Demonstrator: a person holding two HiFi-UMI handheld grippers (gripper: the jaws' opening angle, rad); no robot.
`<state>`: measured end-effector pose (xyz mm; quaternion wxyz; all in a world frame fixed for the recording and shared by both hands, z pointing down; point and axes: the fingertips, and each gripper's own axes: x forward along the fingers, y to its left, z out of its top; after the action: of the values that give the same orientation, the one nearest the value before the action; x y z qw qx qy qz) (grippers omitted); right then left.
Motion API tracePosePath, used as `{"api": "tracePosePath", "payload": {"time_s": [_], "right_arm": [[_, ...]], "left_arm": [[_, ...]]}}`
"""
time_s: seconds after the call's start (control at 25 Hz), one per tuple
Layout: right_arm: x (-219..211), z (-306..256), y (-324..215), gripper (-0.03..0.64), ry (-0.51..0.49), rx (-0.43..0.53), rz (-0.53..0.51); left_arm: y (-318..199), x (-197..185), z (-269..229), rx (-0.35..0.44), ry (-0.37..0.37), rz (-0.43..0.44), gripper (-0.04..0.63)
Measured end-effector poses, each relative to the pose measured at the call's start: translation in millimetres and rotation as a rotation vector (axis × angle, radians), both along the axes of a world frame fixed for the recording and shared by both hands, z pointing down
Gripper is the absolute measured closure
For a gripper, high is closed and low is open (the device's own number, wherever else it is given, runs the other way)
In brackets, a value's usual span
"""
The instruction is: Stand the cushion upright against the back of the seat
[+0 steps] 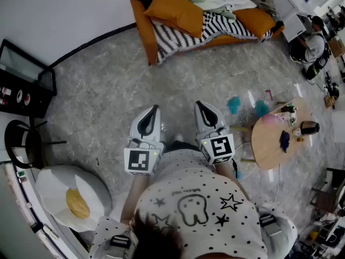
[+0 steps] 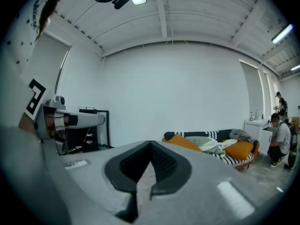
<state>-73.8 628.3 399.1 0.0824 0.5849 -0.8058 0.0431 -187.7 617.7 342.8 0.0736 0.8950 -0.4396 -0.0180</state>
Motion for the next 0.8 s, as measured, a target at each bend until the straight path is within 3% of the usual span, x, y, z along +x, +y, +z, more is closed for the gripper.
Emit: {"api": "tracePosePath", "payload": {"time_s": [0.24,0.44,0.8], "right_arm": [[15,0,6,0.621,-0.004,-0.001,0.007],[24,4,14,0.621,-0.007,-0.001,-0.001],[40,9,26,0.621,-0.038,0.005,-0.019]], "left_arm": [[6,-2,21,0.018,-0.019,-0.007,0.597],[12,9,24,-0.025,0.005,-0.017,0.597],[24,27,23,-0.005,0.018,-0.017,0.597]]}}
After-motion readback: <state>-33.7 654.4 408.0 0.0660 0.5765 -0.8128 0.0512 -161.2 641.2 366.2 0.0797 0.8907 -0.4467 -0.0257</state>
